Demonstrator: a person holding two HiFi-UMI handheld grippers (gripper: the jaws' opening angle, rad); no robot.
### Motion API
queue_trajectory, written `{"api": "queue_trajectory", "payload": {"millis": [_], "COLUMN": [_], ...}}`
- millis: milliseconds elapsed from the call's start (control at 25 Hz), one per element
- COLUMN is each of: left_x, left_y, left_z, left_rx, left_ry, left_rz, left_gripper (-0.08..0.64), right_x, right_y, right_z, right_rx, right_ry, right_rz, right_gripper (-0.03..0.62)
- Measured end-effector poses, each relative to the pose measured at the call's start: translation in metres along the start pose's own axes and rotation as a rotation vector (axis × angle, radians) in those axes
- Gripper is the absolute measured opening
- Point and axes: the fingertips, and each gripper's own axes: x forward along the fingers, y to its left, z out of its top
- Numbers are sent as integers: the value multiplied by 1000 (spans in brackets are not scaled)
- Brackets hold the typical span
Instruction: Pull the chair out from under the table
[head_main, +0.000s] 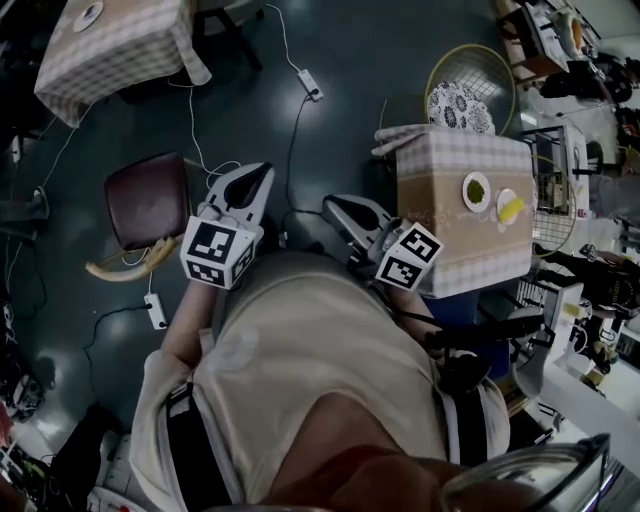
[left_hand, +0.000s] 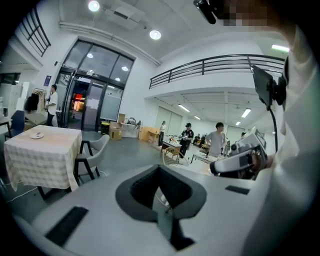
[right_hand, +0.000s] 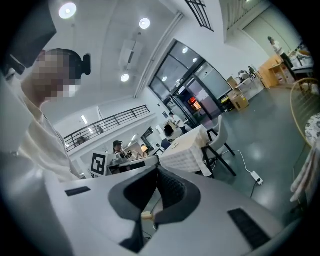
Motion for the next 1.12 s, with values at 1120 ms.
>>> {"api": "queue_trajectory", "payload": {"millis": [1120], "left_x": [-54], "left_y": [106], "left_z": [-18], "left_rx": [-99], "left_ry": [-20], "left_rz": [131], "left_gripper": [8], "right_x": [106], "right_y": [20], "right_z": [2], "right_rx": [-18], "right_ry": [91], "right_rz": [80], "right_gripper": [11]}}
